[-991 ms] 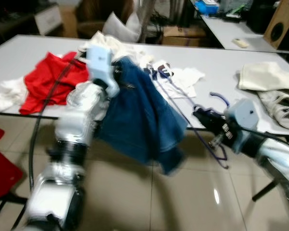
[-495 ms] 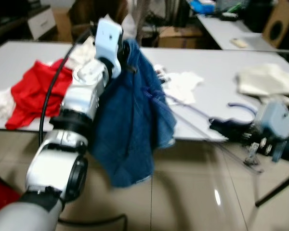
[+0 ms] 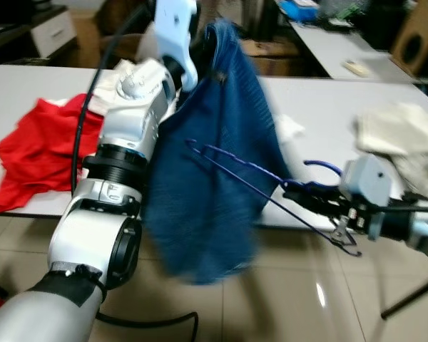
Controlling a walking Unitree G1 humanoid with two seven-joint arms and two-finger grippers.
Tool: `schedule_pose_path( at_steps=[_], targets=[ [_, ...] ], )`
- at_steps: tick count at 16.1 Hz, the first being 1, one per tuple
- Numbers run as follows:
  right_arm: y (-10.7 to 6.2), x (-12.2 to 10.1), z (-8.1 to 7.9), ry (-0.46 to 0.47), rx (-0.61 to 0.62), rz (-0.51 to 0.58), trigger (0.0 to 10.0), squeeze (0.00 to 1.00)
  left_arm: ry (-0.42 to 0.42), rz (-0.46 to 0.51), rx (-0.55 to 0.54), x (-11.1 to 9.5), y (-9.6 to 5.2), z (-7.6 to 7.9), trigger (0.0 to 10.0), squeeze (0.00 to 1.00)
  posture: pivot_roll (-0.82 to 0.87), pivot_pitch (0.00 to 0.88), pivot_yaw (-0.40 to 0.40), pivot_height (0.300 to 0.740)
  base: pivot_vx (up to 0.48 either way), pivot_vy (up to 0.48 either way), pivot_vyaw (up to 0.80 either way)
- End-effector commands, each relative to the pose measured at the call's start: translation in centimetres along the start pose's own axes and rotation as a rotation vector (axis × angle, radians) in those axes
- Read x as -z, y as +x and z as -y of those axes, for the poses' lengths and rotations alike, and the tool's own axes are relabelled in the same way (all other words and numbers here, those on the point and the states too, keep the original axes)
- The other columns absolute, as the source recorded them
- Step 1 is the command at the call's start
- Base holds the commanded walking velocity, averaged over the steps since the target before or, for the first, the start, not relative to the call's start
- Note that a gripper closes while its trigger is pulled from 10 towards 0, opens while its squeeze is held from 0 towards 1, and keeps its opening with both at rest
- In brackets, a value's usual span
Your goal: Hang hanger
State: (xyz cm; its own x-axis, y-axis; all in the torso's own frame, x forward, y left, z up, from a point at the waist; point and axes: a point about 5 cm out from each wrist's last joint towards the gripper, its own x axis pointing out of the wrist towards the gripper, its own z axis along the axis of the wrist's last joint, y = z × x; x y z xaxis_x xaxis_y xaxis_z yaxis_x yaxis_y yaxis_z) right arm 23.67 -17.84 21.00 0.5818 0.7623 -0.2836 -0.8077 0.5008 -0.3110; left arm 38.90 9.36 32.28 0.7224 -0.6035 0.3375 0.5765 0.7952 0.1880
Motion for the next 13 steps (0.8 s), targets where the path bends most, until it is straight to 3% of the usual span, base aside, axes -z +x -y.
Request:
schedule_pose_path(
  at_steps=[1,3,5,6,7,8,10,12,13],
  targets=[
    [0.4,0.1,0.6,-0.027,0.037,-0.020,10.0,0.00,0.008,0.049,0.023,-1.7,0.0,0.1,10.0,0.00,-0.15,0.000,-0.024,0.740,0.371,0.000,0.00],
    [1.2,0.1,2.1,-0.043,0.121,-0.027,10.0,0.00,0.013,0.093,0.066,-3.2,-0.2,0.6,10.0,0.00,-0.15,0.000,-0.027,0.740,0.369,0.000,0.00],
    [1.6,-0.5,4.7,-0.080,0.268,-0.029,10.0,0.00,0.010,0.136,0.091,-4.6,-0.3,0.8,10.0,0.00,-0.14,0.000,-0.032,0.740,0.368,0.000,0.00],
    [1.4,-1.5,7.0,-0.104,0.382,-0.012,10.0,0.00,-0.011,0.190,0.102,-6.2,-0.2,0.9,10.0,0.00,-0.14,0.000,-0.036,0.740,0.371,0.000,0.00],
    [1.1,-2.4,8.5,-0.130,0.463,0.008,10.0,0.00,-0.024,0.224,0.112,-7.3,-0.2,1.0,10.0,0.00,-0.14,0.000,-0.040,0.740,0.371,0.000,0.00],
    [0.0,-4.3,11.2,-0.154,0.618,0.067,10.0,0.00,-0.042,0.276,0.134,-9.2,-0.2,1.2,10.0,0.00,-0.14,0.000,-0.042,0.740,0.371,0.000,0.00],
    [-1.9,-6.9,14.3,-0.170,0.840,0.179,10.0,0.00,-0.059,0.323,0.151,-10.7,-0.2,1.3,10.0,0.00,-0.14,0.000,-0.043,0.740,0.369,0.000,0.00],
    [-2.5,-8.5,15.4,-0.209,0.928,0.298,10.0,0.00,-0.076,0.338,0.136,-10.9,-0.2,1.3,10.0,0.00,-0.14,0.000,-0.044,0.740,0.373,0.000,0.00],
    [-0.7,-7.2,14.3,-0.209,0.812,0.271,10.0,0.00,-0.076,0.293,0.105,-9.5,0.1,1.3,10.0,0.00,-0.15,0.000,-0.043,0.740,0.371,0.000,0.00]
  ],
)
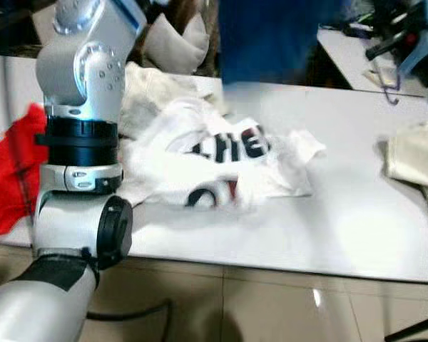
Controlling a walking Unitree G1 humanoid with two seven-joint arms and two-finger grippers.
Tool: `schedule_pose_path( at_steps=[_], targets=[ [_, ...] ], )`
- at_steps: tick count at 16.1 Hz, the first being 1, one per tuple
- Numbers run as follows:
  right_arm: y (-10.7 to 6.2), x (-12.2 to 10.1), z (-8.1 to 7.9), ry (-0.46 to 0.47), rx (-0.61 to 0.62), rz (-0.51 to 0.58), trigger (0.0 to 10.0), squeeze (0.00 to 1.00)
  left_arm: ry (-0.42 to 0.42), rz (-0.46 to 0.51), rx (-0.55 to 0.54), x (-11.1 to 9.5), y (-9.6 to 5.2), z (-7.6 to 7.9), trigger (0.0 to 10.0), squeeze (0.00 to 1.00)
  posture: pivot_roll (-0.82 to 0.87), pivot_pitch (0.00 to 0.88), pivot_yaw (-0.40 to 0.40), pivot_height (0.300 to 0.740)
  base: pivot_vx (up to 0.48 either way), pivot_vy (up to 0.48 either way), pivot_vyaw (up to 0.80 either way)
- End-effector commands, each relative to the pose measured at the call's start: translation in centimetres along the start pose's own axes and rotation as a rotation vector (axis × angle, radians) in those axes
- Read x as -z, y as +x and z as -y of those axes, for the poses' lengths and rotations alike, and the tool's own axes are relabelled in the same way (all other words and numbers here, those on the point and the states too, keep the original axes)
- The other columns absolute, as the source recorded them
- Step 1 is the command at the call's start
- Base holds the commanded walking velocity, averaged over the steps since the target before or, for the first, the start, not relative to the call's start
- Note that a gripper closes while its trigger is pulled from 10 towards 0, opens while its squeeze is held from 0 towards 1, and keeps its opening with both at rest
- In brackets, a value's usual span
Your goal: Hang hanger
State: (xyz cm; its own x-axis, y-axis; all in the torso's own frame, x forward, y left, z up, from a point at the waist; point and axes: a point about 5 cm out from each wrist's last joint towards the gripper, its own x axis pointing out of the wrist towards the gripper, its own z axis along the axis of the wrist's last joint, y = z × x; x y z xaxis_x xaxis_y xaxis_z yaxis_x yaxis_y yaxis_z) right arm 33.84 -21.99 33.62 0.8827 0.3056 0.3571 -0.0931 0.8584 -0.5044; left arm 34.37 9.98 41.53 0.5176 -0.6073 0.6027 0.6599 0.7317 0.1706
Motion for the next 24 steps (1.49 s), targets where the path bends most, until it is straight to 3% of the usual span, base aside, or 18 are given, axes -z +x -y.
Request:
schedule_pose_path(
  at_steps=[1,2,3,4,5,6,7,9,11,13,14,15,19,20,22,24],
  targets=[
    [-0.6,2.1,-1.2,0.012,-0.058,-0.066,10.0,0.00,-0.010,-0.057,0.004,1.8,0.3,0.7,10.0,0.00,-0.15,0.000,-0.042,0.740,0.371,0.000,0.00],
    [-1.1,3.5,-3.2,0.021,-0.159,-0.106,10.0,0.00,-0.029,-0.110,-0.013,3.6,0.1,0.9,10.0,0.00,-0.15,0.000,-0.042,0.740,0.300,0.000,0.00],
    [-2.9,6.6,-6.3,0.027,-0.286,-0.209,10.0,0.00,-0.028,-0.249,-0.024,8.1,-0.4,2.0,10.0,0.00,-0.16,0.000,-0.039,0.740,0.000,0.000,0.00],
    [-3.9,7.7,-7.3,0.023,-0.333,-0.250,10.0,0.00,-0.023,-0.316,-0.039,10.2,-0.8,2.5,10.0,0.00,-0.16,0.000,-0.036,0.740,0.000,0.000,0.00],
    [-5.6,9.1,-8.8,0.017,-0.407,-0.297,10.0,0.00,-0.014,-0.428,-0.063,13.7,-1.8,3.6,10.0,0.00,-0.17,0.000,-0.031,0.740,0.000,0.000,0.00],
    [-6.4,9.5,-9.3,0.015,-0.438,-0.312,10.0,0.00,-0.009,-0.474,-0.068,15.1,-2.3,4.1,10.0,0.00,-0.17,0.000,-0.029,0.740,0.000,0.000,0.00],
    [-8.4,10.1,-10.4,0.019,-0.509,-0.349,10.0,0.00,0.037,-0.595,-0.081,18.3,-4.0,5.1,10.0,0.00,-0.18,0.000,-0.010,0.740,0.000,0.000,0.00],
    [-10.6,9.5,-10.7,0.032,-0.571,-0.362,10.0,0.00,0.145,-0.754,-0.112,21.6,-6.8,5.7,10.0,0.00,-0.20,0.000,0.004,0.740,0.000,0.000,0.00],
    [-11.4,8.4,-9.9,0.028,-0.593,-0.356,10.0,0.00,0.186,-0.820,-0.198,22.3,-7.9,4.7,10.0,0.00,-0.20,0.000,0.010,0.740,0.000,0.000,0.00],
    [-12.3,7.4,-9.1,-0.027,-0.632,-0.365,10.0,0.00,0.281,-0.878,-0.257,22.5,-8.8,3.2,10.0,0.00,-0.20,0.000,0.016,0.740,0.000,0.000,0.00],
    [-12.7,6.5,-8.5,-0.043,-0.660,-0.355,10.0,0.00,0.242,-0.896,-0.317,22.5,-9.4,2.2,10.0,0.07,-0.20,0.000,0.019,0.740,0.000,0.000,0.00],
    [-12.9,6.0,-8.2,-0.048,-0.676,-0.349,10.0,0.00,0.216,-0.912,-0.334,22.7,-9.8,1.9,10.0,0.98,-0.20,0.000,0.019,0.740,0.000,0.000,0.00],
    [-13.9,3.0,-6.7,-0.004,-0.728,-0.290,10.0,0.00,0.322,-1.035,-0.268,23.3,-12.5,0.5,10.0,1.00,-0.22,0.000,0.035,0.740,0.000,0.000,0.00],
    [-14.1,2.3,-6.1,0.027,-0.729,-0.273,10.0,0.00,0.317,-1.069,-0.202,23.3,-13.2,0.2,10.0,1.00,-0.22,0.000,0.038,0.740,0.000,0.000,0.00],
    [-14.2,1.4,-4.7,0.087,-0.683,-0.238,10.0,0.00,0.298,-1.100,0.030,22.3,-13.9,-0.8,10.0,1.00,-0.21,0.000,0.035,0.740,0.000,0.000,0.00],
    [-13.9,1.9,-4.3,0.095,-0.616,-0.273,10.0,0.00,0.276,-1.049,0.211,20.1,-14.0,-2.1,10.0,1.00,-0.21,0.000,0.031,0.740,0.000,0.000,0.00]
  ],
)
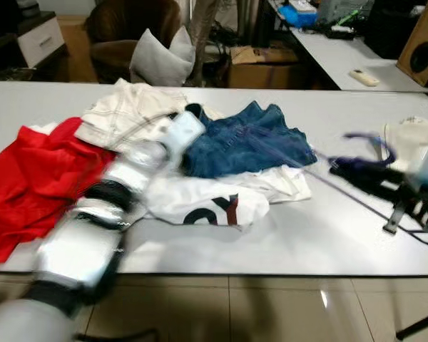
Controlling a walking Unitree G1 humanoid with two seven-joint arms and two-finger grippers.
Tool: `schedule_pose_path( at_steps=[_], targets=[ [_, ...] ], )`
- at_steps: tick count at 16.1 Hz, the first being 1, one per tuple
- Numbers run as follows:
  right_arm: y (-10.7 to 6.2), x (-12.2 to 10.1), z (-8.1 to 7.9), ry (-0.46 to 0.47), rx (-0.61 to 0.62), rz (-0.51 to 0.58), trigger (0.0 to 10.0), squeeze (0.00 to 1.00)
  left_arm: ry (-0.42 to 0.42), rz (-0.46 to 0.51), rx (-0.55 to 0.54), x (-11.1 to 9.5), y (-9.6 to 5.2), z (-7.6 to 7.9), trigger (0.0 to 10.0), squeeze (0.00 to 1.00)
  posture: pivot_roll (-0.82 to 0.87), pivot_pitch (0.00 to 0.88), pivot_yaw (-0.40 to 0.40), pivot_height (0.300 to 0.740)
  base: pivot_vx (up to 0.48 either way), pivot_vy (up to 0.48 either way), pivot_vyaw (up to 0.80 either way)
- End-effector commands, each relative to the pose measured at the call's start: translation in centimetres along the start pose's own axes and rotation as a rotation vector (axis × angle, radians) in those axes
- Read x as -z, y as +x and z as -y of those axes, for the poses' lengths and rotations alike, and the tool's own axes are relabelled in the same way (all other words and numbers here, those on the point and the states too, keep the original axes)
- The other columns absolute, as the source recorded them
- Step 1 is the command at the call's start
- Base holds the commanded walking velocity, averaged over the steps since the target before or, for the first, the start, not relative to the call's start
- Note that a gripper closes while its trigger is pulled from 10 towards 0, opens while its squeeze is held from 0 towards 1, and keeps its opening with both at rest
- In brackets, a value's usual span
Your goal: Hang hanger
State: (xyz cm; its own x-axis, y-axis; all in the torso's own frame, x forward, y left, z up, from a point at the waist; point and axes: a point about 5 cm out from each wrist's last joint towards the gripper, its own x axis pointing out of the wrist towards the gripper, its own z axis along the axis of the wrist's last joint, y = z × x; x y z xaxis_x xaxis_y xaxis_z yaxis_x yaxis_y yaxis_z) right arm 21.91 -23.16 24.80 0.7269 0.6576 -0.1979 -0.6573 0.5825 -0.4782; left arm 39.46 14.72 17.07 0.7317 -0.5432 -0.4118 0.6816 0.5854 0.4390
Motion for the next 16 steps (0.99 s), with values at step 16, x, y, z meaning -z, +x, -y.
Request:
schedule_pose_path(
  at_steps=[16],
  targets=[
    [4.9,1.5,-1.4,0.385,0.308,0.070,10.0,0.00,0.443,-0.008,0.029,0.9,-9.3,0.9,10.0,1.00,-0.16,0.000,0.004,0.740,0.000,0.000,0.00]
  ],
)
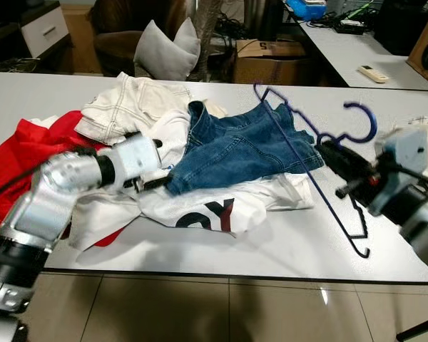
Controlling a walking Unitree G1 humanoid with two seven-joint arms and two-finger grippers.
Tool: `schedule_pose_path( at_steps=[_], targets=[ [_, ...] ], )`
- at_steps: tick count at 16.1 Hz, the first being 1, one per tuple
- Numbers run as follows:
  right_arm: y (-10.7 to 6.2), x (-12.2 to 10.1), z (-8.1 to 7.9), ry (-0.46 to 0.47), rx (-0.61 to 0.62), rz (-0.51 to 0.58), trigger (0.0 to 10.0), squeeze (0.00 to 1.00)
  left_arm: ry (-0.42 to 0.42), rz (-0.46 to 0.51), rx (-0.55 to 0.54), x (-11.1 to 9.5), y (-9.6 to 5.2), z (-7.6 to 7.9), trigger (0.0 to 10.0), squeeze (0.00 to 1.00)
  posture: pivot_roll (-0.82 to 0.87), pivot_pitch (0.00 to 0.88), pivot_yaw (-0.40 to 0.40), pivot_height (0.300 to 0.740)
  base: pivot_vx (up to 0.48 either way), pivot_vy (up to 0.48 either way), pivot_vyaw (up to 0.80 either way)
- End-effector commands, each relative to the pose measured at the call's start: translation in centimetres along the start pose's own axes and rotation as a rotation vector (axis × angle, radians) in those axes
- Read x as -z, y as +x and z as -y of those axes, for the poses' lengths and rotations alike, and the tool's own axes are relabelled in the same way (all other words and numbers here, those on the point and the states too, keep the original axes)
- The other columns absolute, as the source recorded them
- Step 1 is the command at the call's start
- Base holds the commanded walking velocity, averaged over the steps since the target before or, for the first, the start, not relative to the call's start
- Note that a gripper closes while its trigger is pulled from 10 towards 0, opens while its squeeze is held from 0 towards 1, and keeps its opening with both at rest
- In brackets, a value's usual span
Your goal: Hang hanger
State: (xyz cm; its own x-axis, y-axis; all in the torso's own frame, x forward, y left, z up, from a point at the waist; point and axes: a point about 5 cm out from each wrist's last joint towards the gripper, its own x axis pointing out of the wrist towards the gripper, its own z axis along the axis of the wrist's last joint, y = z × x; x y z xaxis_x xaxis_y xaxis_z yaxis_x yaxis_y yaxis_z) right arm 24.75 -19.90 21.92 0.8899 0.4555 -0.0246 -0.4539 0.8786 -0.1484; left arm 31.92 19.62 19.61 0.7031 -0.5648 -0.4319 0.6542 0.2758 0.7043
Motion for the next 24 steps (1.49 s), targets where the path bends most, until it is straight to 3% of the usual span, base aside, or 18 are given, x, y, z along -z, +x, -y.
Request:
schedule_pose_path(
  at_steps=[1,2,4,5,6,8,9,11,13,15,18,24],
  targets=[
    [0.2,-0.1,-0.1,-0.002,0.011,-0.006,10.0,0.00,0.016,-0.015,-0.035,0.4,-0.6,-0.5,10.0,1.00,-0.17,0.000,0.008,0.740,0.000,0.000,0.00],
    [0.2,0.0,-0.2,-0.004,0.014,-0.005,10.0,0.00,-0.001,-0.012,-0.041,0.6,-0.8,-0.6,10.0,1.00,-0.18,0.000,0.016,0.740,0.000,0.000,0.00],
    [0.0,0.0,-0.5,0.033,0.049,0.008,10.0,0.00,-0.494,0.276,-0.243,-0.1,-1.6,-2.3,10.0,1.00,-0.20,0.000,0.020,0.740,0.000,0.000,0.00],
    [0.0,0.1,-0.7,0.059,0.063,0.013,10.0,0.00,-0.637,0.388,-0.275,-0.8,-1.6,-2.7,10.0,1.00,-0.20,0.000,0.016,0.740,0.000,0.000,0.00],
    [0.1,0.2,-0.9,0.090,0.083,0.021,10.0,0.00,-0.735,0.492,-0.297,-1.8,-1.4,-2.9,10.0,1.00,-0.20,0.000,0.008,0.740,0.000,0.000,0.00],
    [0.3,0.2,-1.3,0.113,0.121,0.030,10.0,0.00,-0.805,0.587,-0.304,-3.2,-1.0,-2.6,10.0,1.00,-0.20,0.000,0.005,0.740,0.000,0.000,0.00],
    [0.5,0.5,-1.9,0.117,0.172,0.027,10.0,0.00,-0.862,0.638,-0.290,-4.9,0.0,-1.1,10.0,1.00,-0.21,0.000,0.009,0.740,0.000,0.000,0.00],
    [0.7,0.8,-2.3,0.111,0.213,0.016,10.0,0.00,-0.895,0.596,-0.339,-5.6,1.3,0.3,10.0,1.00,-0.20,0.000,0.009,0.740,0.000,0.000,0.00],
    [0.7,1.5,-2.0,0.170,0.303,0.005,10.0,0.00,-0.876,0.500,-0.446,-5.1,2.4,1.5,10.0,0.36,-0.20,0.000,0.017,0.740,0.000,0.000,0.00],
    [0.6,1.8,-1.8,0.194,0.364,-0.002,10.0,0.00,-0.897,0.433,-0.498,-4.5,2.7,2.3,10.0,0.33,-0.20,0.000,0.010,0.740,0.000,0.000,0.00],
    [0.2,2.7,-2.1,0.089,0.449,-0.030,10.0,0.00,-0.857,0.340,-0.502,-4.8,2.5,4.1,10.0,0.33,-0.17,0.000,-0.001,0.740,0.000,-0.399,0.00],
    [0.6,3.6,-1.7,0.102,0.500,-0.055,10.0,0.00,-0.840,0.293,-0.514,-5.2,2.8,5.5,10.0,0.33,-0.16,0.000,-0.007,0.740,0.000,-0.408,-0.13]
  ],
)
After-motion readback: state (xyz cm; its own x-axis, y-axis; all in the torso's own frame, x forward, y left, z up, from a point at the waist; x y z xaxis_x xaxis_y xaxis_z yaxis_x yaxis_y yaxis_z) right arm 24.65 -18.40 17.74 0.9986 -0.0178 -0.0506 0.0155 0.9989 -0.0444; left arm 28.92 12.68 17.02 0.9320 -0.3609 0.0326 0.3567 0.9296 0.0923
